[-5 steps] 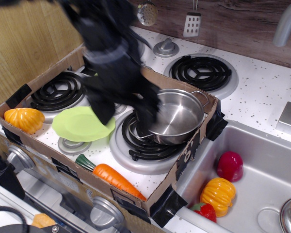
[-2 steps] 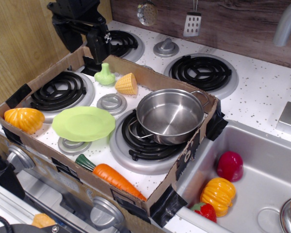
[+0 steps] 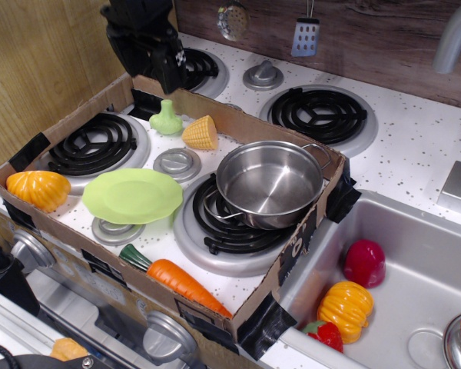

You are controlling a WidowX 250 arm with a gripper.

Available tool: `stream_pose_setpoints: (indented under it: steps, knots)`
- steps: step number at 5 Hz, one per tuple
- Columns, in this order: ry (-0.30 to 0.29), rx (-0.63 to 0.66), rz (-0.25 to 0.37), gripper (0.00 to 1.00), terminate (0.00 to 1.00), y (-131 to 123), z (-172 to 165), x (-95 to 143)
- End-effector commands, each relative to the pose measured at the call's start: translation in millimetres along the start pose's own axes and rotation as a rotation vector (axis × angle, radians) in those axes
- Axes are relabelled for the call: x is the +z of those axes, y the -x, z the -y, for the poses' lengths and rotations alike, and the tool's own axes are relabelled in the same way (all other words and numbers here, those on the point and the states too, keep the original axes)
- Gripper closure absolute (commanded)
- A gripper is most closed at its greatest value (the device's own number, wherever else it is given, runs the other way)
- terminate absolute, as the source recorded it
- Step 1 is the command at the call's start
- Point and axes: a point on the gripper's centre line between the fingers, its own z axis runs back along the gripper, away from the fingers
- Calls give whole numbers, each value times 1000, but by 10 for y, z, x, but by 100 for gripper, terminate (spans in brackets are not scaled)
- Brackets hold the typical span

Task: Put broccoli in pot

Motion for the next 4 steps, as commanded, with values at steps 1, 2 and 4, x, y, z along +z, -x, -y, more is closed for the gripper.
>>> stream_pose_setpoints:
  steps: [1,2,4]
  knots:
    - [15,-27,52,0,0,-125,-57,-97]
    - [41,-44,46,0,0,-129,-76,-225]
    - [-6,-72,26,0,0,-210,-256,-314]
